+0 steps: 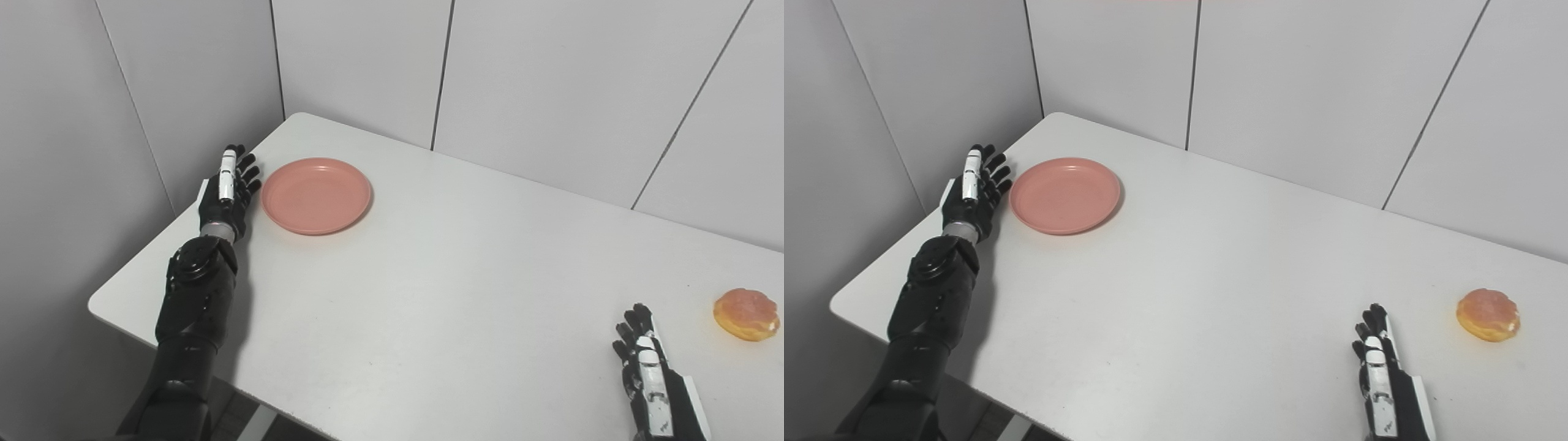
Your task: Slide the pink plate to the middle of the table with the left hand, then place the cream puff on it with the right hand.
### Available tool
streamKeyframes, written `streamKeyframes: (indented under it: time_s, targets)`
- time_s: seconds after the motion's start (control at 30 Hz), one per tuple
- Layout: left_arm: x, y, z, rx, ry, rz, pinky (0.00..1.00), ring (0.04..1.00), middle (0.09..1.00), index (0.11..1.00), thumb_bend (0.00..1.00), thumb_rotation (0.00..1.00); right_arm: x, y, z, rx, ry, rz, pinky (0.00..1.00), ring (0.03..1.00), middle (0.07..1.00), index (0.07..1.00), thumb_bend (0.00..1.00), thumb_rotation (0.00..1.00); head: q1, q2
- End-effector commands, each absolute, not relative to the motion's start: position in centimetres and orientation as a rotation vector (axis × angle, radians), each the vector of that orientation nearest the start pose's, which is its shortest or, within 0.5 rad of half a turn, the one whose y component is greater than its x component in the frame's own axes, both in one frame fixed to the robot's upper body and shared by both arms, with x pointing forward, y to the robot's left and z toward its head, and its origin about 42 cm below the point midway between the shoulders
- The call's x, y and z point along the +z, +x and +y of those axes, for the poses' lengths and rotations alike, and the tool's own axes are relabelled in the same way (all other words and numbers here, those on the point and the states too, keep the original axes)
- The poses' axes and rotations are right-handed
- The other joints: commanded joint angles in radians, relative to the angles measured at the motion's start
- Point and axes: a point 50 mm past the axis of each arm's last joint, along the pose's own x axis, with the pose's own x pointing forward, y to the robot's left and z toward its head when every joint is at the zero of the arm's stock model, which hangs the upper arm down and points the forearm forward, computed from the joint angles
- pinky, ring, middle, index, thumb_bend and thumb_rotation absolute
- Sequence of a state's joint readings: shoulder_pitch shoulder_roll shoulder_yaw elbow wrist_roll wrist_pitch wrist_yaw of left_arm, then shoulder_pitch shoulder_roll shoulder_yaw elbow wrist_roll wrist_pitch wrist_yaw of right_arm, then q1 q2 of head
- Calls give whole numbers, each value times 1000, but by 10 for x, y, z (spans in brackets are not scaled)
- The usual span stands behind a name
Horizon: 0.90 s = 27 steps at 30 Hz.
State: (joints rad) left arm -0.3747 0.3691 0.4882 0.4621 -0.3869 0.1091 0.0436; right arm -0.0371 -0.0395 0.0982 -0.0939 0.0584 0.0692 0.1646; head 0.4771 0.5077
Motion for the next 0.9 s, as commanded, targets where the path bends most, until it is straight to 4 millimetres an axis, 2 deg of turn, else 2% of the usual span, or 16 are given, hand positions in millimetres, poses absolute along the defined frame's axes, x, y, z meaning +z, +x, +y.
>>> streamKeyframes:
  time_s: [0.0, 0.2, 0.4, 0.5, 0.63, 0.87]
  targets:
    - [167, 386, 460, 499, -226, -31, 902, 917, 919, 908, 311, 1000, 142, 295, -180, 275, 31, -104, 1000, 1000, 1000, 1000, 56, 1000, -2, 2]
    - [156, 391, 460, 484, -240, -9, 914, 920, 926, 926, 358, 1000, 143, 294, -179, 277, 22, -108, 1000, 1000, 1000, 1000, 61, 1000, -4, 4]
    - [148, 394, 459, 446, -242, 11, 972, 950, 947, 933, 426, 1000, 145, 293, -179, 273, 21, -96, 1000, 1000, 1000, 1000, 56, 1000, -7, 8]
    - [146, 397, 456, 445, -239, 21, 992, 966, 957, 937, 416, 1000, 145, 292, -179, 275, 13, -98, 1000, 1000, 1000, 1000, 52, 1000, -10, 11]
    - [143, 399, 448, 435, -221, 31, 951, 928, 927, 909, 389, 1000, 141, 294, -179, 281, 17, -107, 1000, 1000, 1000, 1000, 70, 1000, -16, 13]
    - [140, 399, 435, 379, -238, 66, 937, 925, 931, 925, 375, 1000, 143, 294, -178, 280, 24, -109, 1000, 1000, 1000, 1000, 80, 1000, -24, 18]
